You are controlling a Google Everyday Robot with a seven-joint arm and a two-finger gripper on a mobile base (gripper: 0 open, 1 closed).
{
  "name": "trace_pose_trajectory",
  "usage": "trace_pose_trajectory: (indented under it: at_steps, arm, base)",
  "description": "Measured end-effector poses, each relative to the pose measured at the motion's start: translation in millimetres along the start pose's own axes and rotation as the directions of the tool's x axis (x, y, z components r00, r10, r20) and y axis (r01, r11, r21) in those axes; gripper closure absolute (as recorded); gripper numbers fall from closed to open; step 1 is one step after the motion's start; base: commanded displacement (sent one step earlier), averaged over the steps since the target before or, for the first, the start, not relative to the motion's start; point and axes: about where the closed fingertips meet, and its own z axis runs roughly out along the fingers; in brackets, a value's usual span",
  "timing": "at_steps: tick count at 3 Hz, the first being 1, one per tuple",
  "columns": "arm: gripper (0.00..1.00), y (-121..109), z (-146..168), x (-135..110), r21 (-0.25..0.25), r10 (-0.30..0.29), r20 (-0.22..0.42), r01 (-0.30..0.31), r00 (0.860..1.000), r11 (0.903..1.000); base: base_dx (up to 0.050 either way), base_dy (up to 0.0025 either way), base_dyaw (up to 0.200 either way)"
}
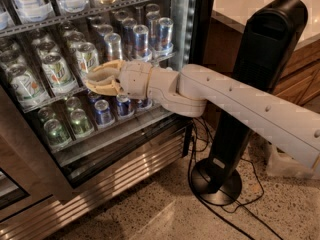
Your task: Close right fridge door
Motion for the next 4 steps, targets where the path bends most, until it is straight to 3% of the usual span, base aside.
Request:
trace_pose_trajectory:
  at_steps: [1, 2, 4]
  arm:
    - [1.00, 9.7, -4.5, -5.1, 0.000, 0.000, 0.000, 0.000, 1.000, 1.0000]
    - [1.00, 9.7, -4.5, -5.1, 0.000, 0.000, 0.000, 0.000, 1.000, 1.0000]
    - [1.00, 16.7, -5.1, -8.6, 0.004, -0.001, -0.003, 0.001, 1.000, 1.0000]
  base:
    - [0.000, 0.00000, 0.000]
    - [0.000, -0.00001, 0.200]
    - [0.000, 0.00000, 0.000]
